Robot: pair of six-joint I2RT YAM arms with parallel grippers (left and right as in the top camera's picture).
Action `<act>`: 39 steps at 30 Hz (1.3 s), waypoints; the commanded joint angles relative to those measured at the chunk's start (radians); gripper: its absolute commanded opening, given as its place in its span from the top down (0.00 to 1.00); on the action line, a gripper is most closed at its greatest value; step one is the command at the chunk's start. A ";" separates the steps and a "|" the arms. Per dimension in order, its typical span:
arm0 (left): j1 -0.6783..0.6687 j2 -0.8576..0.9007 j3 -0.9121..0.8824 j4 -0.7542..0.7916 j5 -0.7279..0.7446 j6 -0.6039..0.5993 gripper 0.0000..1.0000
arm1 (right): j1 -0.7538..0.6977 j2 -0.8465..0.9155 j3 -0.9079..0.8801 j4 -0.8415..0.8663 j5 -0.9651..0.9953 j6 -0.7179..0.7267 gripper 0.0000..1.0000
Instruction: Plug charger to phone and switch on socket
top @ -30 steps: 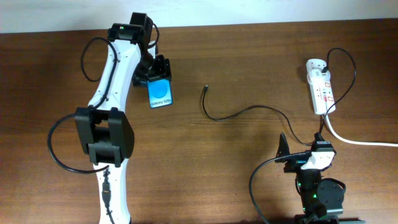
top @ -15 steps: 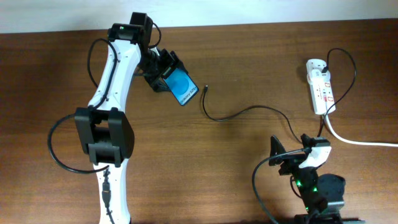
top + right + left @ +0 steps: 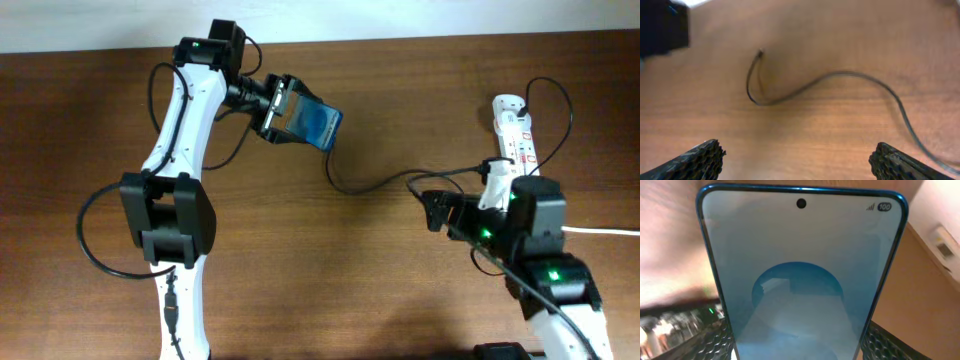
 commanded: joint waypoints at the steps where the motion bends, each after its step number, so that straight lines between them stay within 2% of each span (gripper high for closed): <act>1: 0.005 -0.001 0.027 0.000 0.214 -0.059 1.00 | 0.006 0.061 0.019 0.001 -0.027 0.005 0.02; 4: 0.005 -0.001 0.027 -0.001 0.235 -0.122 1.00 | 0.006 0.130 0.019 -0.003 -0.077 0.005 0.02; 8: 0.005 -0.001 0.027 -0.001 0.217 -0.121 1.00 | 0.006 0.209 0.019 0.002 -0.124 0.005 0.02; 10: 0.002 -0.001 0.027 -0.001 0.132 -0.116 1.00 | 0.006 0.235 0.019 0.014 -0.177 0.006 0.02; 12: -0.007 -0.001 0.027 -0.010 -0.048 -0.098 1.00 | 0.006 0.262 0.019 0.071 -0.299 0.007 0.01; 14: -0.019 -0.001 0.027 -0.032 -0.177 -0.098 1.00 | 0.006 0.270 0.019 0.127 -0.315 0.103 0.00; 16: -0.031 -0.001 0.027 -0.071 -0.236 -0.125 1.00 | 0.008 0.279 0.019 0.225 -0.315 0.227 0.04; 21: -0.065 -0.001 0.027 -0.090 -0.246 -0.148 1.00 | 0.112 0.321 0.043 0.422 -0.269 0.406 0.16; 26: -0.081 -0.001 0.027 -0.122 -0.246 -0.156 1.00 | 0.267 0.473 0.231 0.350 -0.130 0.404 0.20; 30: -0.081 -0.001 0.027 -0.158 -0.246 -0.155 1.00 | 0.360 0.602 0.365 0.319 -0.061 0.407 0.31; 39: -0.137 -0.001 0.027 -0.161 -0.246 -0.142 1.00 | 0.414 0.657 0.371 0.354 -0.003 0.454 0.40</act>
